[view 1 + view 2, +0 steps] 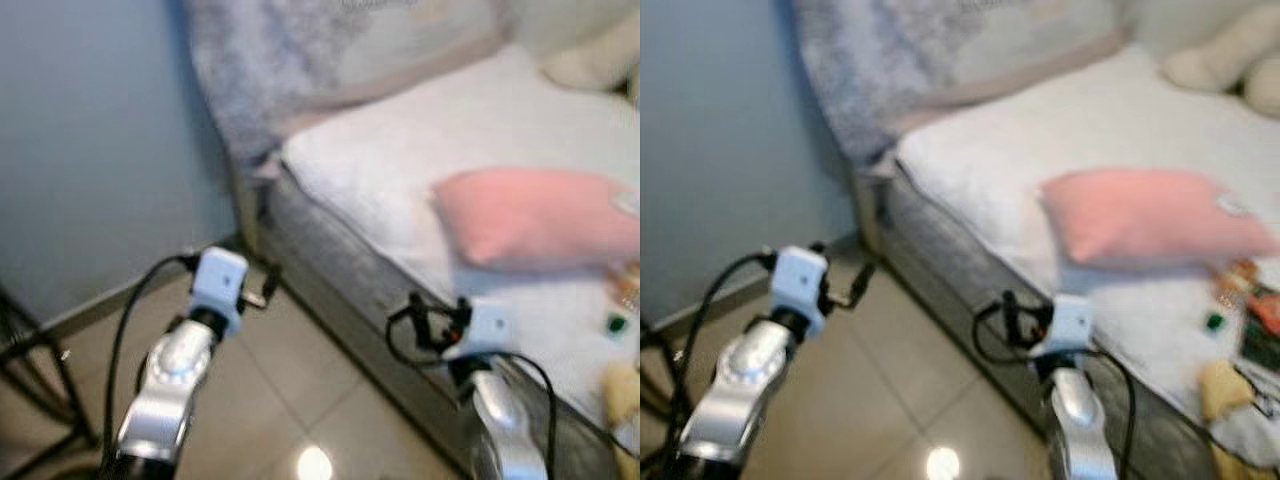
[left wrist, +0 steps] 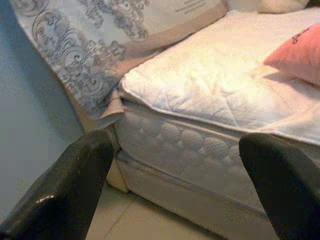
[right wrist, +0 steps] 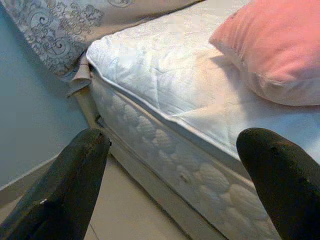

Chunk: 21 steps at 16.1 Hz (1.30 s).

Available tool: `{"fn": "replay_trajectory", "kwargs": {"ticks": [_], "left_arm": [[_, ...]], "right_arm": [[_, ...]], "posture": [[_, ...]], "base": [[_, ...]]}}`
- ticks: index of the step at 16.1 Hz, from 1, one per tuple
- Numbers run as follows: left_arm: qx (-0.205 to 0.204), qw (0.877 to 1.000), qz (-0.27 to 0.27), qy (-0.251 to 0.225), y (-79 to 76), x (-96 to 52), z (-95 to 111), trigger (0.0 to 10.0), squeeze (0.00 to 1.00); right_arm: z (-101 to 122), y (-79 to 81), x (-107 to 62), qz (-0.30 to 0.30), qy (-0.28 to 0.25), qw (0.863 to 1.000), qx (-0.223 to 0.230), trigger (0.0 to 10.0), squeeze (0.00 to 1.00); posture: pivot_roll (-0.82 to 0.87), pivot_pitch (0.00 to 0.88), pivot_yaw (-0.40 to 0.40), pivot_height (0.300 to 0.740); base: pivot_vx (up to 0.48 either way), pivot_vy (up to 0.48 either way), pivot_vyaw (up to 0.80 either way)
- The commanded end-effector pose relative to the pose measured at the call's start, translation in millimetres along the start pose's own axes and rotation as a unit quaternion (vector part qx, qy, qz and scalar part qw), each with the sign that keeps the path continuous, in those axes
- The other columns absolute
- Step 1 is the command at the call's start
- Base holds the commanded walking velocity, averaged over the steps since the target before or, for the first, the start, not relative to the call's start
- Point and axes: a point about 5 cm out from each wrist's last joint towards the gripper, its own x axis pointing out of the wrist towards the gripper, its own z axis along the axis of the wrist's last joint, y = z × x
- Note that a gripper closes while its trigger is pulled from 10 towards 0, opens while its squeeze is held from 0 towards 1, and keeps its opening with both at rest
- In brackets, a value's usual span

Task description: Clean up the room

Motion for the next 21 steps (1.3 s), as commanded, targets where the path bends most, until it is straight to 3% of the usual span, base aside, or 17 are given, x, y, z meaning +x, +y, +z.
{"fn": "replay_trajectory", "kwargs": {"ticks": [1, 4, 8, 15, 18, 21], "left_arm": [[-0.007, 1.0, -0.012, -0.008, -6.8, 2.0, 2.9, 10.0, 0.0], [-0.005, 1.0, -0.012, -0.014, -7.5, 3.0, 4.4, 10.0, 0.0], [-0.019, 1.0, -0.011, -0.017, -5.5, 3.4, 5.1, 10.0, 0.0], [-0.01, 1.0, -0.013, -0.021, 0.5, 7.0, 8.3, 10.0, 0.0], [0.002, 1.0, -0.005, -0.015, 1.5, 8.2, 7.2, 10.0, 0.0], [-0.002, 0.999, 0.028, -0.04, 2.8, 8.8, 15.6, 10.0, 0.0]], "right_arm": [[10.3, -9.7, 1.8, -0.018, -0.02, 1.0, -0.006, 10.0, 0.0], [11.4, -10.5, 2.3, -0.02, -0.022, 1.0, -0.007, 10.0, 0.0], [10.8, -7.6, 4.8, -0.018, -0.021, 1.0, -0.005, 10.0, 0.0], [9.2, -9.4, 5.8, -0.027, -0.018, 0.999, -0.001, 10.0, 0.0], [11.2, -8.7, 6.5, -0.018, -0.024, 1.0, -0.009, 10.0, 0.0], [32.2, -17.4, 6.6, -0.05, -0.085, 0.994, -0.054, 10.0, 0.0]], "posture": [[0.05, 0.0, 0.008, 0.731], [0.06, 0.0, 0.003, 0.731], [0.06, 0.0, 0.002, 0.731], [0.07, 0.0, 0.003, 0.731], [0.06, 0.0, 0.006, 0.731], [0.06, 0.0, 0.005, 0.731]], "base": [[0.0, -0.465, -0.68], [0.0, -0.459, -0.68], [0.0, 0.0, -0.68], [0.0, 0.48, -0.68], [0.0, 0.0, -0.67], [0.0, 0.0, 0.0]]}}
